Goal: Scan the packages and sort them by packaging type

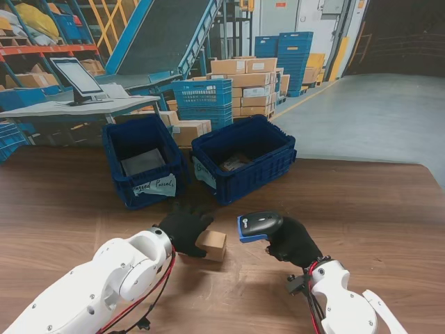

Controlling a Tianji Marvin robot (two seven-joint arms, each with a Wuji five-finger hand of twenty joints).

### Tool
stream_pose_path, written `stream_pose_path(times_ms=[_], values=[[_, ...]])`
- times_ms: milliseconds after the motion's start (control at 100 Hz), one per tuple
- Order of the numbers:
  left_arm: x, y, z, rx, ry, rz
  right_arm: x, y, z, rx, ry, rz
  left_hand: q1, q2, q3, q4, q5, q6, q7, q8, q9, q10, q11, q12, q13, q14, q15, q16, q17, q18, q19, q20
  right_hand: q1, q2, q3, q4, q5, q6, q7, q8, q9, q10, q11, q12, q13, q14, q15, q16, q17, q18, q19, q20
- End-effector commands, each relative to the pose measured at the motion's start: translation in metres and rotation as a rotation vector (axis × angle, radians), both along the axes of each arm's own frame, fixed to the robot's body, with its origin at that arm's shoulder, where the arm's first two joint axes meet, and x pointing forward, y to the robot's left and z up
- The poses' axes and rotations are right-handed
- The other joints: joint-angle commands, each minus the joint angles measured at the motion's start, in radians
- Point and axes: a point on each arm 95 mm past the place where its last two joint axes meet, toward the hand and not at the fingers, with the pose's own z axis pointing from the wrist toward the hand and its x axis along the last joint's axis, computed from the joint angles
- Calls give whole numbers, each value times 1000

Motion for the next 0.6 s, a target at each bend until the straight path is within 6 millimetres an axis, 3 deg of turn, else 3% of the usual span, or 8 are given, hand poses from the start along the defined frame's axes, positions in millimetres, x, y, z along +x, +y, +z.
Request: stream_pose_path(times_ms=[0, 160, 220, 280, 330, 390, 460, 590], values=[[0, 0, -6, -8, -2, -4, -2, 3, 0, 8, 6, 17, -25, -31, 77, -14, 37, 20, 15, 1, 60, 0, 40, 11, 23, -1, 11, 3, 12, 32, -22, 2, 87, 49, 146, 9, 61, -33, 54, 40, 15, 12, -11, 5, 25, 34, 18, 11, 3, -31, 54, 36], [1, 0, -12, -60, -70, 1, -2, 2, 0, 9, 12, 18, -12, -91, 244, -13, 163, -27, 112, 63, 230, -66, 179, 107, 179, -25, 99, 101, 57, 36, 54, 25, 86, 50, 145, 9, 61, -33, 54, 40, 15, 14, -10, 5, 26, 37, 18, 11, 2, -32, 54, 36], [1, 0, -15, -91, -121, 12, -1, 2, -1, 9, 12, 19, 10, -110, 312, -11, 241, -79, 216, 134, 351, -104, 252, 164, 283, -52, 161, 176, 90, 41, 109, 42, 87, 50, 145, 9, 61, -33, 54, 40, 15, 12, -11, 5, 25, 35, 18, 11, 3, -31, 55, 35], [2, 0, -16, -116, -145, 26, -1, 3, -1, 10, 13, 22, 41, -114, 339, -10, 258, -114, 367, 222, 416, -130, 305, 208, 338, -67, 201, 236, 105, 45, 145, 48, 86, 50, 145, 9, 61, -33, 54, 40, 14, 13, -11, 5, 25, 34, 18, 11, 3, -31, 54, 35], [2, -1, -16, -125, -154, 36, -1, 3, -2, 10, 14, 23, 73, -115, 347, -15, 266, -151, 515, 299, 471, -151, 337, 233, 382, -79, 224, 272, 118, 46, 167, 49, 86, 50, 145, 9, 61, -33, 54, 40, 15, 13, -10, 5, 26, 34, 18, 11, 3, -31, 54, 35], [3, -2, -16, -133, -165, 46, -1, 3, -2, 11, 14, 23, 187, -198, 307, -65, 258, -217, 724, 392, 511, -167, 358, 245, 407, -81, 234, 294, 126, 49, 185, 46, 86, 50, 145, 10, 61, -33, 54, 40, 16, 12, -10, 4, 25, 33, 18, 11, 3, -32, 54, 35], [5, -3, -15, -136, -172, 55, -1, 3, -2, 10, 15, 23, 256, -198, 272, -66, 265, -272, 919, 415, 550, -179, 376, 250, 430, -84, 238, 302, 133, 45, 199, 42, 86, 50, 145, 10, 61, -33, 54, 40, 15, 12, -10, 4, 26, 34, 18, 11, 3, -31, 54, 36], [7, -5, -13, -133, -163, 60, -2, 1, -2, 8, 17, 19, 273, -201, 282, -60, 278, -288, 1005, 434, 572, -181, 374, 322, 434, -88, 239, 306, 130, 43, 202, 39, 86, 50, 144, 10, 61, -33, 54, 40, 15, 12, -10, 4, 26, 34, 18, 11, 4, -32, 54, 35]])
